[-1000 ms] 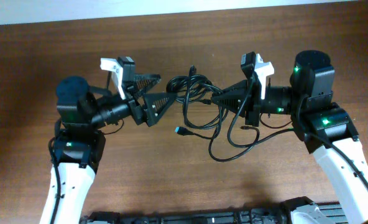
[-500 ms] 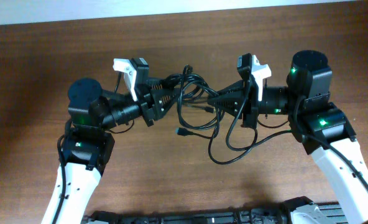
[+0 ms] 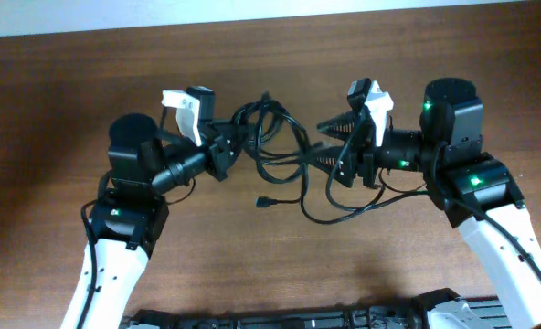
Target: Untangle cables
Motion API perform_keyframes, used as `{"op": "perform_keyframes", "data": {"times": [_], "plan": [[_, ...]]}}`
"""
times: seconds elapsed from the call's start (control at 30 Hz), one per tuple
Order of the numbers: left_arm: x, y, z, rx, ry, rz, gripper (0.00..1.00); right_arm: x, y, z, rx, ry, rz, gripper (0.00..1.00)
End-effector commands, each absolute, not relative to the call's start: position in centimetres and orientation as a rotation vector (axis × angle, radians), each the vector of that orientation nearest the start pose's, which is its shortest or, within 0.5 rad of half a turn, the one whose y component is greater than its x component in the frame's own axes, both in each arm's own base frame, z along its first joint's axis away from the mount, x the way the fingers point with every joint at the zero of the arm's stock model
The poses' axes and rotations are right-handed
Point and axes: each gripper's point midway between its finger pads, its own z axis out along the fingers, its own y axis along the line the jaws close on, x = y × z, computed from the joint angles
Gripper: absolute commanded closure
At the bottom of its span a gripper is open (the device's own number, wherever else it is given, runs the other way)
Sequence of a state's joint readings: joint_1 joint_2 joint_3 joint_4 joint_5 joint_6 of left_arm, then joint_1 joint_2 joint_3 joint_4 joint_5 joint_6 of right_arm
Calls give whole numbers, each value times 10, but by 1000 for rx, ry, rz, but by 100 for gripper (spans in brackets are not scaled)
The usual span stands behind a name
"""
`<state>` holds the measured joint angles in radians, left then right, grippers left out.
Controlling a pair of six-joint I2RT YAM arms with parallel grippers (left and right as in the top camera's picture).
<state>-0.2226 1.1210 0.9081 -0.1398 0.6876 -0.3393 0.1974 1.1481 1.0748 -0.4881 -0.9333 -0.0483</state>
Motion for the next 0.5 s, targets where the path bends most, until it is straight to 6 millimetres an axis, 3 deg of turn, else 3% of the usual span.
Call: {"op": "perform_keyframes", "data": {"times": [0.0,0.17,0.27,0.47], "plan": [[341,-151,270,235,2009,-752,100,301,171,281,-640,2030,812,25],[339,-139,249,364,2055,-568,100,322,133,258,-362,2196,587,18],[337,-137,244,423,2063,-517,100,322,126,252,-336,2221,538,15],[343,-109,229,320,2136,-335,100,324,114,245,-294,2259,456,13]]}}
